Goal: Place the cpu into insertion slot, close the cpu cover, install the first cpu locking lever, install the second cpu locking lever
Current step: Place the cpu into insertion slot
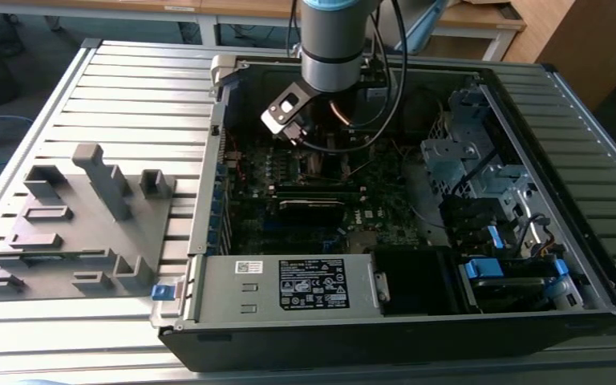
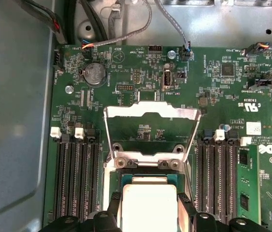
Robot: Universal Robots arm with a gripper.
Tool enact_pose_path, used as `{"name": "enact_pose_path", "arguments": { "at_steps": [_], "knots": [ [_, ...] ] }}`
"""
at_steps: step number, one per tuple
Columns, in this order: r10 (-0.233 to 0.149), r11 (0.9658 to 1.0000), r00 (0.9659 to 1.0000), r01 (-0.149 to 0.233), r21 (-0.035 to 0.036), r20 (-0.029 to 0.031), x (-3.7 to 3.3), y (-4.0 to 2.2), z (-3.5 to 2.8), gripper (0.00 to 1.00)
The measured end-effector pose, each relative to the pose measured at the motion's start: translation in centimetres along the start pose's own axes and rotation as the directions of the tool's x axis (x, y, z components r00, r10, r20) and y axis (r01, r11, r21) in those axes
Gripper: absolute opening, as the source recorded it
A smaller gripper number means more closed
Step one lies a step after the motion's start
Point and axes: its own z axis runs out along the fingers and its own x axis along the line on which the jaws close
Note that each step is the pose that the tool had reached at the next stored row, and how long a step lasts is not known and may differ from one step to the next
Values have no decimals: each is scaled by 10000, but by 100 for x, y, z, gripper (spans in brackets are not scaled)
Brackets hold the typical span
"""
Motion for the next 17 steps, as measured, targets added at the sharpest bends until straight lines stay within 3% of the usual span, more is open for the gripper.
{"name": "enact_pose_path", "arguments": {
  "at_steps": [17],
  "knots": [
    [0, 10000, 10000, 0, -1, -2, 12, -15, 54, 54]
  ]
}}
